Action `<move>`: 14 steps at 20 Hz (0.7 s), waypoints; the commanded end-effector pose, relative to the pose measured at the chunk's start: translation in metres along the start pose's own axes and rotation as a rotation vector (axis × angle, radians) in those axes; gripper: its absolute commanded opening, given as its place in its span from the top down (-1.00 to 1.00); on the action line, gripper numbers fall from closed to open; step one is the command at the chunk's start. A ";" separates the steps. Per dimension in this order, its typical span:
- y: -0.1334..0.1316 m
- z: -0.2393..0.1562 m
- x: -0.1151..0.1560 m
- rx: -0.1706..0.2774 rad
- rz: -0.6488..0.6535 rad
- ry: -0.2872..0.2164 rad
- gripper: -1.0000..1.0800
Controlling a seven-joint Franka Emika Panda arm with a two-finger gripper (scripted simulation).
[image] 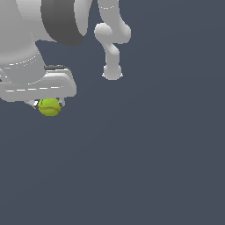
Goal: Pick up the object and move it to a goal position.
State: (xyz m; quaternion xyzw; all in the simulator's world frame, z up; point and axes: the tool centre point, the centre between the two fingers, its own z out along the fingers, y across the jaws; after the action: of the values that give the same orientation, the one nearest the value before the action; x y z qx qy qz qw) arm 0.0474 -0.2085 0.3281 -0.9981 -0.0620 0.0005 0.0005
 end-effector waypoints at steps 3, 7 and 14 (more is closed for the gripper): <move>0.012 -0.020 0.008 -0.001 0.000 0.001 1.00; 0.020 -0.033 0.013 -0.001 0.000 0.001 1.00; 0.028 -0.045 0.018 -0.001 0.000 0.001 1.00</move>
State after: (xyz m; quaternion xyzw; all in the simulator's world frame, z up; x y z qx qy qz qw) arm 0.0677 -0.2332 0.3697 -0.9981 -0.0620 0.0008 0.0003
